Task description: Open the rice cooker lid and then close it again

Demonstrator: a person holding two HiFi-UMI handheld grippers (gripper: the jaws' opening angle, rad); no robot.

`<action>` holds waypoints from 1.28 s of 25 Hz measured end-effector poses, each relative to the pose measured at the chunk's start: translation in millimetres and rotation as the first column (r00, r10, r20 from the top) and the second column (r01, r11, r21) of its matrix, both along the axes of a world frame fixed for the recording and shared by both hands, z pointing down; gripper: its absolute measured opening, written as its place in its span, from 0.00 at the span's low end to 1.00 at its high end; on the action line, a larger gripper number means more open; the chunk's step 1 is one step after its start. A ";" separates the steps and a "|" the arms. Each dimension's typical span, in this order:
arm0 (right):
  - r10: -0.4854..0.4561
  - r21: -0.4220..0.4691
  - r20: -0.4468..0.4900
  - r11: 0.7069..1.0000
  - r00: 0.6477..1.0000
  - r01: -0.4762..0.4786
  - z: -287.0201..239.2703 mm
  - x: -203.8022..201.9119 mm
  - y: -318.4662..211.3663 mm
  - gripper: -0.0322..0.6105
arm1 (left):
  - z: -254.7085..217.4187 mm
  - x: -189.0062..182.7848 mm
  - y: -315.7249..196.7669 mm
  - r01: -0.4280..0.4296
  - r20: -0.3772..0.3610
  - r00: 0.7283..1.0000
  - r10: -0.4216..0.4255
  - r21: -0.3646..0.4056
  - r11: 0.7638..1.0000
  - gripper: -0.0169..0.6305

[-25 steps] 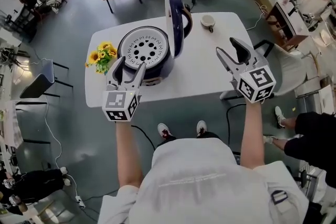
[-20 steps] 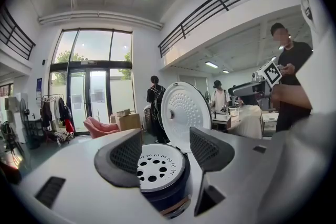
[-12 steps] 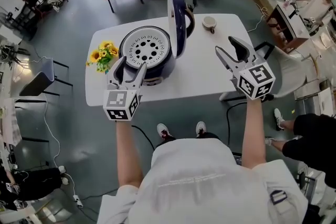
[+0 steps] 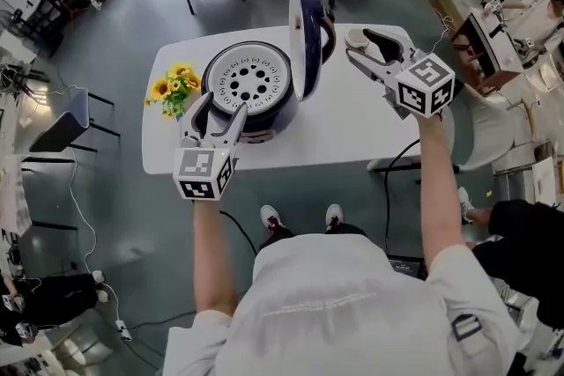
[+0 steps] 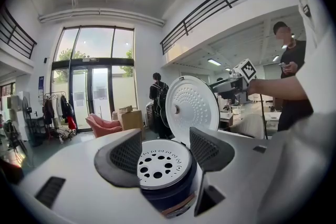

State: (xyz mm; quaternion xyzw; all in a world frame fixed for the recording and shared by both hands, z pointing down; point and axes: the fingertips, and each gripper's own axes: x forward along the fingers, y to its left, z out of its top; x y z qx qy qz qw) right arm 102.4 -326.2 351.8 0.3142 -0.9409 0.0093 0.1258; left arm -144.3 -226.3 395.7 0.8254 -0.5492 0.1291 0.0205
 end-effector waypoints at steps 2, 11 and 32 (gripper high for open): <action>-0.048 -0.014 -0.012 0.999 0.999 0.048 2.7 -9.8 -12.5 0.47 | 1.6 -3.6 -3.1 0.006 0.003 1.000 -0.006 -0.005 1.000 0.49; -0.187 -0.081 -0.055 0.980 0.981 0.182 21.3 -38.0 -46.9 0.51 | 10.7 -17.1 -10.1 0.035 0.006 0.999 -0.035 -0.026 0.999 0.49; -0.446 -0.137 -0.089 0.891 0.891 0.432 21.0 -82.2 -54.7 0.37 | 27.6 -52.6 -25.2 0.094 -0.029 0.995 -0.095 -0.051 0.994 0.48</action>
